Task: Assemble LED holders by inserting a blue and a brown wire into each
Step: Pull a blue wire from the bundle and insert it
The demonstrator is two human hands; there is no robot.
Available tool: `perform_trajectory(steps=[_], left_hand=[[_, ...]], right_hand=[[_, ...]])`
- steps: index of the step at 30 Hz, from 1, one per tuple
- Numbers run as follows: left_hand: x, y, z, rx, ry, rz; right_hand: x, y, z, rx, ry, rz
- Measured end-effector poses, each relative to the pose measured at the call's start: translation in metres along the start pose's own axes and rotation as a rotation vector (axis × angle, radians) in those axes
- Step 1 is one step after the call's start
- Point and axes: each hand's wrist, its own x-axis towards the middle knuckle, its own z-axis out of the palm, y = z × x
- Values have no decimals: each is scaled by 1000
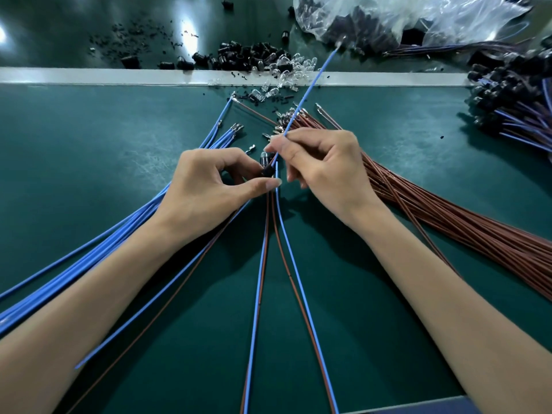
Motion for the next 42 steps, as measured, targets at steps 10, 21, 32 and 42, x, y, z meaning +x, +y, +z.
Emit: perform_trajectory(steps=[10, 21, 32, 42], left_hand=[[0, 0, 0, 7, 20, 16], [1, 0, 0, 20, 35, 14], [0, 0, 0, 6, 42, 19], [0, 0, 0, 4, 45, 47]], right_hand=[[0, 0, 5, 99, 98, -5], [2, 0, 0, 150, 177, -22], [0, 1, 2, 93, 118, -11], [-1, 1, 4, 14, 74, -7]])
